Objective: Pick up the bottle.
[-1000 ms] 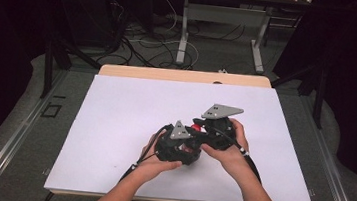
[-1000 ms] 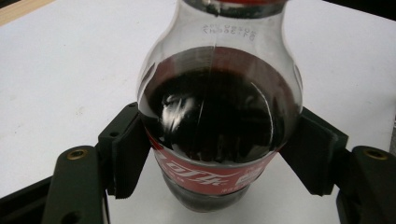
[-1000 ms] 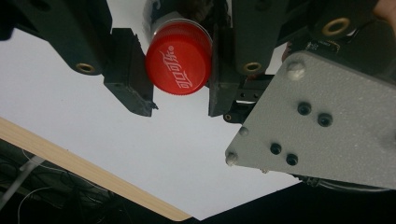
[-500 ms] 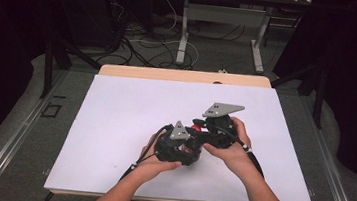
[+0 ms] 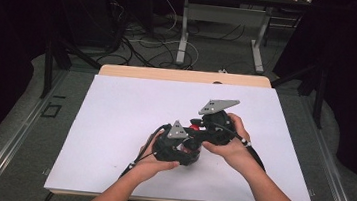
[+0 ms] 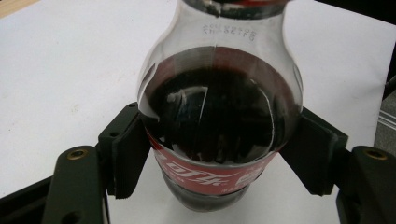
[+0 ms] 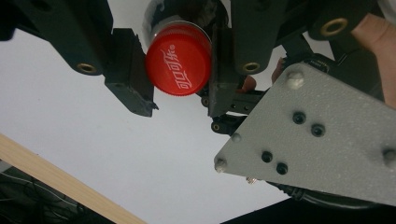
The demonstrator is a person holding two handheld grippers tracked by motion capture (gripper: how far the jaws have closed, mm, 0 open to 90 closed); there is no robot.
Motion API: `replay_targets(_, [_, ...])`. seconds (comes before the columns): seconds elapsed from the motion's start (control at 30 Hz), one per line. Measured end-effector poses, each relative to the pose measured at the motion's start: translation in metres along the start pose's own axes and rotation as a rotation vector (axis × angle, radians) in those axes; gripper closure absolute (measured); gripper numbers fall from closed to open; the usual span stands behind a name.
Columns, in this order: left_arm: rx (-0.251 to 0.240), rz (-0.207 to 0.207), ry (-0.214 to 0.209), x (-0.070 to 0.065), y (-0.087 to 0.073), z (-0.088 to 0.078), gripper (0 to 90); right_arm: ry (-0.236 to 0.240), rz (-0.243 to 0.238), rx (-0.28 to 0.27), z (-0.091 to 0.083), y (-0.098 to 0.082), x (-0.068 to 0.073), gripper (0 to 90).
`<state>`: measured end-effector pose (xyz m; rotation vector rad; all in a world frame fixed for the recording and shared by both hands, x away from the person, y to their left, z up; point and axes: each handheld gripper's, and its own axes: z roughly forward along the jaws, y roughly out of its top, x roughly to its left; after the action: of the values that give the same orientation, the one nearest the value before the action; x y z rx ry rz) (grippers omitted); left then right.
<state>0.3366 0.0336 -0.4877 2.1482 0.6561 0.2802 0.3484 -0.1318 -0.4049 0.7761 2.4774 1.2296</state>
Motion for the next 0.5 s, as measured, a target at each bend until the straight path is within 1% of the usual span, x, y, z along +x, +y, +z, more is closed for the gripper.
replay_targets(0.07, [0.012, 0.005, -0.013, 0.000, 0.000, -0.001, 30.0, 0.016, -0.016, 0.010, 0.000, 0.001, -0.001, 61.3])
replay_targets(0.13, [0.014, 0.005, -0.017, 0.000, 0.000, -0.001, 30.0, 0.043, -0.026, 0.019, 0.000, 0.001, -0.002, 61.3])
replay_targets(0.17, [0.011, -0.008, -0.029, 0.000, -0.001, -0.001, 30.0, 0.058, -0.032, 0.018, 0.000, 0.001, -0.004, 61.3])
replay_targets(0.23, [0.010, -0.008, -0.037, 0.000, -0.001, -0.001, 30.0, 0.088, -0.039, 0.020, 0.000, 0.001, -0.007, 61.4])
replay_targets(0.27, [0.032, -0.009, -0.054, 0.000, -0.001, -0.003, 30.0, 0.113, -0.050, 0.027, 0.000, 0.002, -0.009, 61.4])
replay_targets(0.33, [0.014, -0.007, -0.040, -0.001, -0.002, -0.002, 30.0, 0.141, -0.064, 0.028, 0.000, 0.002, -0.011, 61.4])
replay_targets(0.37, [0.014, -0.007, -0.040, -0.001, -0.002, -0.002, 30.0, 0.141, -0.064, 0.028, 0.000, 0.002, -0.011, 61.4])
replay_targets(0.4, [0.034, 0.014, -0.054, 0.000, -0.001, -0.004, 30.0, 0.174, -0.092, 0.040, 0.000, 0.002, -0.013, 61.4])
replay_targets(0.47, [0.026, 0.007, -0.053, -0.002, -0.003, -0.004, 30.0, 0.217, -0.119, 0.061, 0.000, 0.004, -0.016, 61.4])
replay_targets(0.5, [0.035, 0.008, -0.066, -0.002, -0.003, -0.006, 30.0, 0.238, -0.129, 0.065, 0.001, 0.004, -0.017, 61.4])
